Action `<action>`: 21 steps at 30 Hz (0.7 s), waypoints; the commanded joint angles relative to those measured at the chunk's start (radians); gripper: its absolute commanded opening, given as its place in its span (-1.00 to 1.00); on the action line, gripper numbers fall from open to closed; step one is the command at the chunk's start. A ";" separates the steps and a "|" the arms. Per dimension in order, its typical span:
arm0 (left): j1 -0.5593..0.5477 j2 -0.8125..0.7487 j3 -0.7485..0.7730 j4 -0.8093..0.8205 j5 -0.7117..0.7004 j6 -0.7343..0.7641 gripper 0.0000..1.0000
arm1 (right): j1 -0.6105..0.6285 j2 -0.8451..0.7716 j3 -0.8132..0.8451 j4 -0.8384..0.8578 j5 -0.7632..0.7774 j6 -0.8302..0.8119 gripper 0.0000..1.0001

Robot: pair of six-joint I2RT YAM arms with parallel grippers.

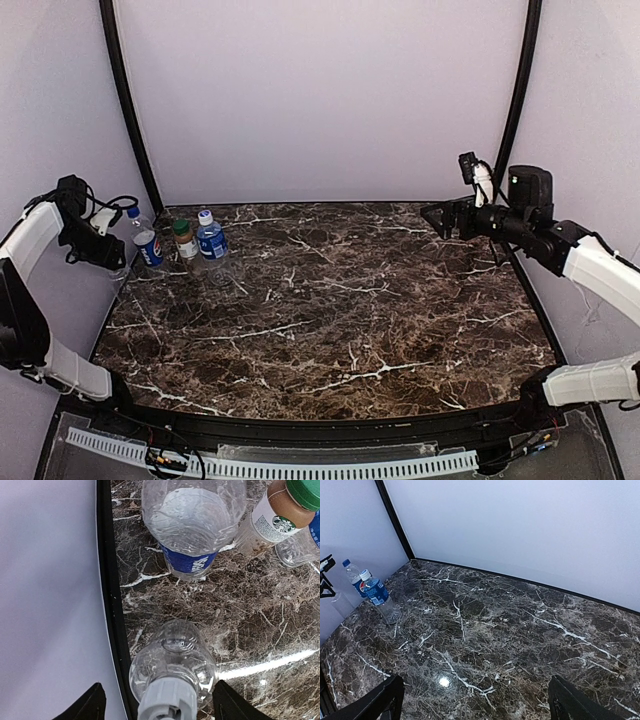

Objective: Unscrew the bottle caps

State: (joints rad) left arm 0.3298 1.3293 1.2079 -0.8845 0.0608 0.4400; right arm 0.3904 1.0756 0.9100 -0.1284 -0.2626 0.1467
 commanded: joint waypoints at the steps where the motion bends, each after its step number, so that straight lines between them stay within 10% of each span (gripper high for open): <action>1: 0.014 0.012 -0.001 0.025 0.049 0.001 0.43 | 0.013 0.004 0.002 0.003 0.020 -0.009 0.97; 15: 0.014 0.030 -0.014 0.006 0.028 0.032 -0.91 | 0.015 -0.001 0.006 0.007 0.022 0.014 0.97; 21: 0.014 -0.026 0.027 -0.128 0.071 0.108 -0.99 | 0.047 -0.010 0.024 0.008 -0.049 -0.010 0.97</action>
State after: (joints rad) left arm 0.3386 1.3548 1.2083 -0.8528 0.1001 0.4751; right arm 0.4011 1.0809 0.9096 -0.1284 -0.2497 0.1539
